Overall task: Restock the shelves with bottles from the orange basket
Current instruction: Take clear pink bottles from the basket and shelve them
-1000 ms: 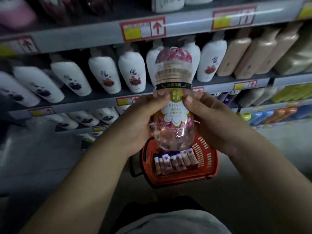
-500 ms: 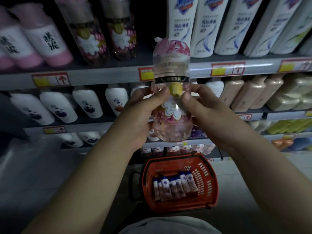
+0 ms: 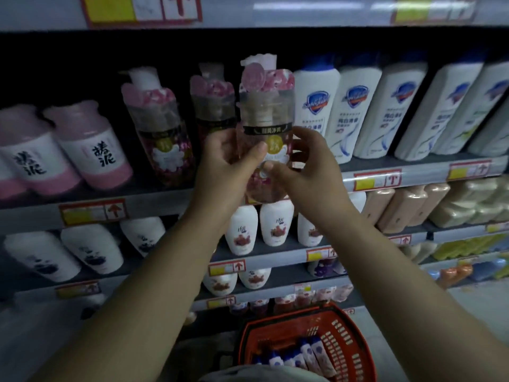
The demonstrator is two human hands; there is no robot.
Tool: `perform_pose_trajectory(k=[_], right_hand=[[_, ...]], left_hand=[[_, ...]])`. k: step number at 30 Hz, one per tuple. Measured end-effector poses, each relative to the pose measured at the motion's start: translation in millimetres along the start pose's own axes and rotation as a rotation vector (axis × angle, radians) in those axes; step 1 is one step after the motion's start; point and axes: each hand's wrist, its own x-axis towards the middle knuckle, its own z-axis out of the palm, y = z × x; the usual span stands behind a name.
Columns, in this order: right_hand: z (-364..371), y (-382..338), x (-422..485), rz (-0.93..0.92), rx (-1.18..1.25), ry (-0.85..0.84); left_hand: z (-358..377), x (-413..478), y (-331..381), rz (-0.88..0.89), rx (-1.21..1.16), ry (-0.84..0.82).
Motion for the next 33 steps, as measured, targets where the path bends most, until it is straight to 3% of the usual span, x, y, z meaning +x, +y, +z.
perform_pose_trajectory(k=[9,18,33], right_hand=[[25,31,32,-0.051,-0.048,0.133],[39,38,42,-0.091,-0.186,0.184],[47,41,44,-0.044,-0.135,0.256]], left_hand=[[1,33,-15,0.009,0.088,-0.126],[-3,42,-32,0.044,0.214,-0.154],[7,34,-29,-0.047,0.305,-0.142]])
